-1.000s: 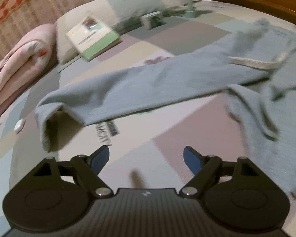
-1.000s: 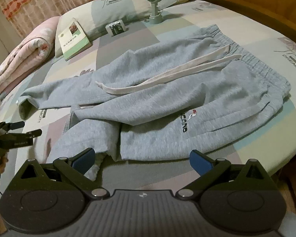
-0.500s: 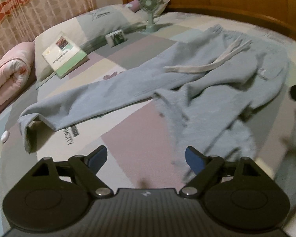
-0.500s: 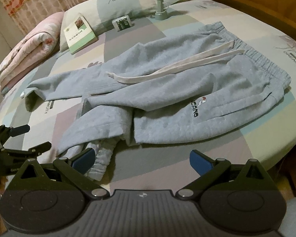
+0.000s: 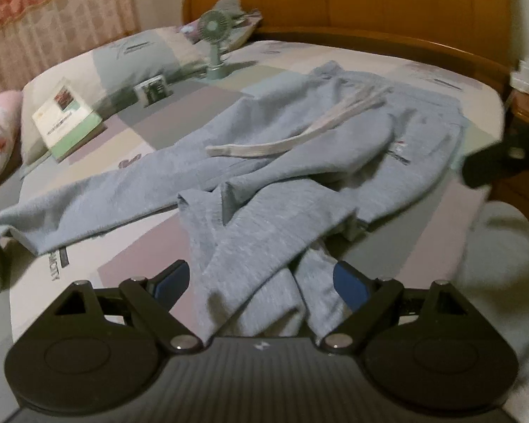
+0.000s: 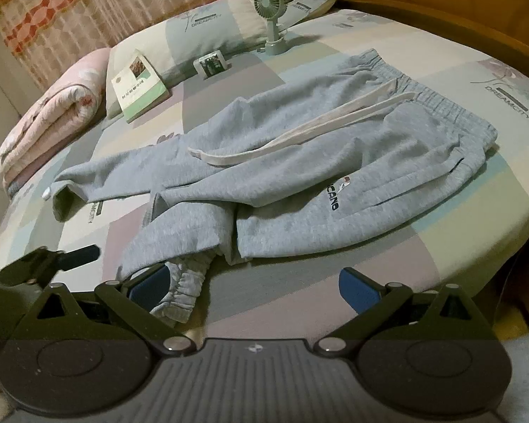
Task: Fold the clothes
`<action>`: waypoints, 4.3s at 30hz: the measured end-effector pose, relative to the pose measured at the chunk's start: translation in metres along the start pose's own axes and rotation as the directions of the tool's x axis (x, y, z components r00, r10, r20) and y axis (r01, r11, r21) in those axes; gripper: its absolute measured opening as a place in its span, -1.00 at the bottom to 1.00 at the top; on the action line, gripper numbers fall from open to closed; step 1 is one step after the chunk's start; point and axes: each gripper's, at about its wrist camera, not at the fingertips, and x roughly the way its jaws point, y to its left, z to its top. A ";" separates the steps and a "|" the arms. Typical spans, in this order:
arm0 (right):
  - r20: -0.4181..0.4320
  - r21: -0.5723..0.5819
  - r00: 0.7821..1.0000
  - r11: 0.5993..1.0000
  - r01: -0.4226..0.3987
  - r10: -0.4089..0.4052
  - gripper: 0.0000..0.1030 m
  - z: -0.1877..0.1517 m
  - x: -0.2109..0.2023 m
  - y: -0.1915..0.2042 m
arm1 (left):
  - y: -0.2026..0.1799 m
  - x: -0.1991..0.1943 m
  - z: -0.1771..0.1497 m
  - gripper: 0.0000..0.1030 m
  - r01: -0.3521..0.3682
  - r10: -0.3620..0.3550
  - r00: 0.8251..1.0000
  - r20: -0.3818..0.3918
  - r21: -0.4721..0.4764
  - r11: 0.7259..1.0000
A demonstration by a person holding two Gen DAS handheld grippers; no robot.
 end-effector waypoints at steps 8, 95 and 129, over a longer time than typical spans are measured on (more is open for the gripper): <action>-0.011 0.022 1.000 1.000 0.003 -0.003 1.00 -0.001 0.006 -0.003 | -0.012 0.029 -0.011 0.75 -0.093 0.094 0.995 -0.020 0.068 0.993; -0.026 -0.793 1.000 0.609 -0.019 -0.004 -0.84 0.011 0.106 0.157 | 0.094 -0.009 -0.066 0.76 -0.146 0.136 0.988 -0.070 -0.176 0.974; 0.032 -0.531 0.999 0.846 0.054 -0.044 -0.29 0.008 0.017 0.060 | 0.100 0.046 -0.047 0.78 0.095 -0.098 0.995 0.002 -0.265 0.959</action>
